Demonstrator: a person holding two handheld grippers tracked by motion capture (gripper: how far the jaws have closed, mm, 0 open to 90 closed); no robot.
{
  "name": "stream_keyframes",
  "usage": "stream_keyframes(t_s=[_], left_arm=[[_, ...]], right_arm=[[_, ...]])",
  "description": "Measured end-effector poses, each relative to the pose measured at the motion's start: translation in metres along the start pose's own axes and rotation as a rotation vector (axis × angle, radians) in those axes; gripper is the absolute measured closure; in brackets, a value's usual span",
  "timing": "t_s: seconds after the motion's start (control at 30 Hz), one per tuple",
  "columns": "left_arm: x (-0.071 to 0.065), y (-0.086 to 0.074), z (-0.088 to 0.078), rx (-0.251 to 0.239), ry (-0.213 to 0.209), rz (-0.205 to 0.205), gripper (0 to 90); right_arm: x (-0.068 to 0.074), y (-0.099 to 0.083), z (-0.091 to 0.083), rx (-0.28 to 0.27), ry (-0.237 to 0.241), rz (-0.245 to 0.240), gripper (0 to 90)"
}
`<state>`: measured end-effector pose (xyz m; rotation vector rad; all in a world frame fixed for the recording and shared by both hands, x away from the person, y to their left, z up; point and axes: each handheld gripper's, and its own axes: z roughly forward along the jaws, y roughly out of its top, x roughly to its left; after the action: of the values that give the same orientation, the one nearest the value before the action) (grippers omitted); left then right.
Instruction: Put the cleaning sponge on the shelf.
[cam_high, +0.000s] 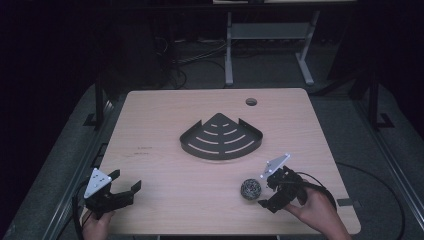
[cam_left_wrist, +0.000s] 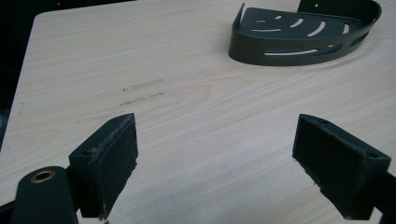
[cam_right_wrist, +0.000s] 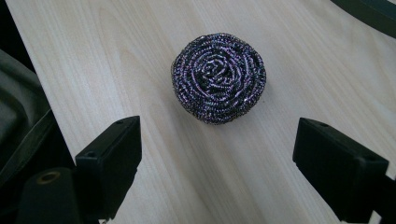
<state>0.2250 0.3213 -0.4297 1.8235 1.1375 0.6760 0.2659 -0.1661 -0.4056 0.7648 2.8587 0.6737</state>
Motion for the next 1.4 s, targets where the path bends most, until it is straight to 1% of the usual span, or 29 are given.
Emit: stream_keyframes(t_s=[0.57,1.0,1.17,1.4], left_arm=[[0.000,0.000,-0.001,-0.004,-0.001,-0.003,13.3],[0.001,0.000,-0.001,-0.008,0.000,-0.002,13.3],[0.000,0.001,-0.001,-0.010,-0.001,-0.003,13.3],[0.001,0.001,-0.002,-0.010,0.000,-0.004,13.3]], right_arm=[[0.000,0.009,0.008,0.017,0.007,-0.019,15.1],[-0.001,0.019,0.018,0.036,0.021,-0.030,15.0],[-0.002,0.023,0.026,0.054,0.031,-0.023,14.9],[-0.003,0.026,0.032,0.061,0.039,-0.018,14.9]])
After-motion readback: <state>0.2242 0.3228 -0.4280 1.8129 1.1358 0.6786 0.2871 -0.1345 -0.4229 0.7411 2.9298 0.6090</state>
